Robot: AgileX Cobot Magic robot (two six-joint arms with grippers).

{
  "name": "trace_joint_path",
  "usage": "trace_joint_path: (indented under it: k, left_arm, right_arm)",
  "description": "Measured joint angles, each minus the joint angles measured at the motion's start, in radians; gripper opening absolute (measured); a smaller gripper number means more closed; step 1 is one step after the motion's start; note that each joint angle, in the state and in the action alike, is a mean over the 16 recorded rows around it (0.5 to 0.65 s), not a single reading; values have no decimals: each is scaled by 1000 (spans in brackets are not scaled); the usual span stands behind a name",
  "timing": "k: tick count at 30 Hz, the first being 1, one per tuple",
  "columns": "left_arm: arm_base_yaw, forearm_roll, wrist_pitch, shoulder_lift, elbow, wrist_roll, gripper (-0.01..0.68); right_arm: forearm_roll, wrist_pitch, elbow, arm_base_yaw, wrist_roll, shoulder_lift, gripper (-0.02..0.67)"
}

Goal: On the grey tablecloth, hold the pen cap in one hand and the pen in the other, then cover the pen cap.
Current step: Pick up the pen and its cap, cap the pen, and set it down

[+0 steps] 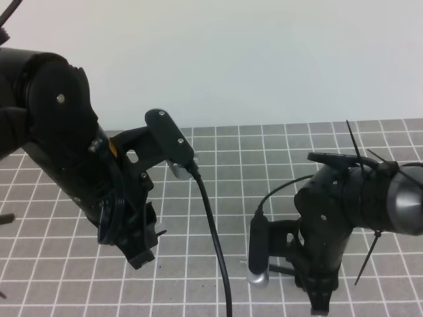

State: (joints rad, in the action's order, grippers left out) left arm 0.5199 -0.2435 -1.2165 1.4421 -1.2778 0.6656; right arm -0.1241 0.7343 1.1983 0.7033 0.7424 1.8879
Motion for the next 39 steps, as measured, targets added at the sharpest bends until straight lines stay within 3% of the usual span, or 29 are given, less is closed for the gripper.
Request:
trace_joint_path:
  k: [5,21,39]
  left_arm:
    - [0,-1,0,-1,0,0,86]
    - [0,-7,0,-3,0,-7,86]
    - [0,-222,0,-69,2,10,86]
  right_arm:
    - [-24,-25,1,-1,-12,16,247]
    - [-106,-7,0,-1,-65,-37,5]
    - [-525,-20,-68,-1,-168,-537,-3]
